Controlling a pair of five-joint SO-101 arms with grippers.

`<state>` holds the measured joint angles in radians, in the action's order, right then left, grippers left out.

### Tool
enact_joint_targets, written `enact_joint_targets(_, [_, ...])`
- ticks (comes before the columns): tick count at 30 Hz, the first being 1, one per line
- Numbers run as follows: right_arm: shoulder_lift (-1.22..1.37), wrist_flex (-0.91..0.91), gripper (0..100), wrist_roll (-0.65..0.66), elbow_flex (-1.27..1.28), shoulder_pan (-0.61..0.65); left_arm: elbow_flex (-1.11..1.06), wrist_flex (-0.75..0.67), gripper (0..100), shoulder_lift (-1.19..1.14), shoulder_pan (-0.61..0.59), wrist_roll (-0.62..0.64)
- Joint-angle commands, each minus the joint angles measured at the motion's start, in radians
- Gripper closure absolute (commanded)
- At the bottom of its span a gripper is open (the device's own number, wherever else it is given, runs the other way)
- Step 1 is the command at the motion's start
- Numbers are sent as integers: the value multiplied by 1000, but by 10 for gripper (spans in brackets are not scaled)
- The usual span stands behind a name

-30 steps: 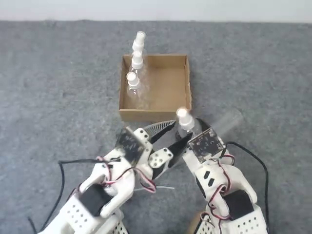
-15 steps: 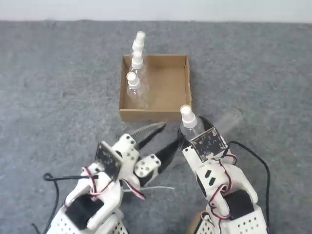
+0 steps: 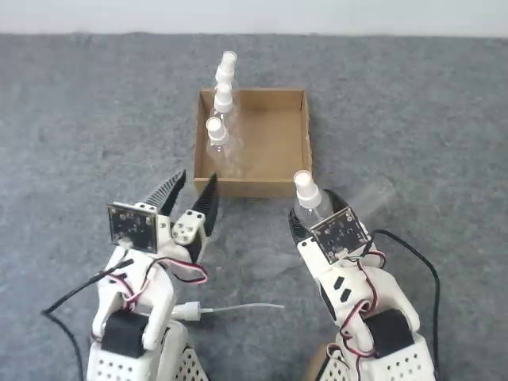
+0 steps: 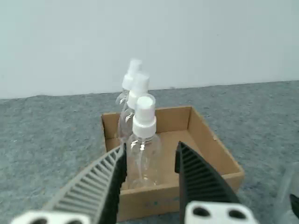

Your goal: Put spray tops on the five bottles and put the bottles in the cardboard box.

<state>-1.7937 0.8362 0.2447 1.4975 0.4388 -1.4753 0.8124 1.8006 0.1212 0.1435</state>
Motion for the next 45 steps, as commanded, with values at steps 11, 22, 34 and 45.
enact_joint_targets(11, [-22,-35,964,-114,-26,-4,-136,-3,987,18,-132,8])
enact_joint_targets(22, [-22,-104,968,-110,-21,-13,-174,2,987,18,-133,2])
enact_joint_targets(34, [-22,-246,969,-109,-25,-15,-194,-3,987,18,-133,2])
enact_joint_targets(45, [-18,-484,969,-107,-25,-13,-196,-3,985,18,-130,2])
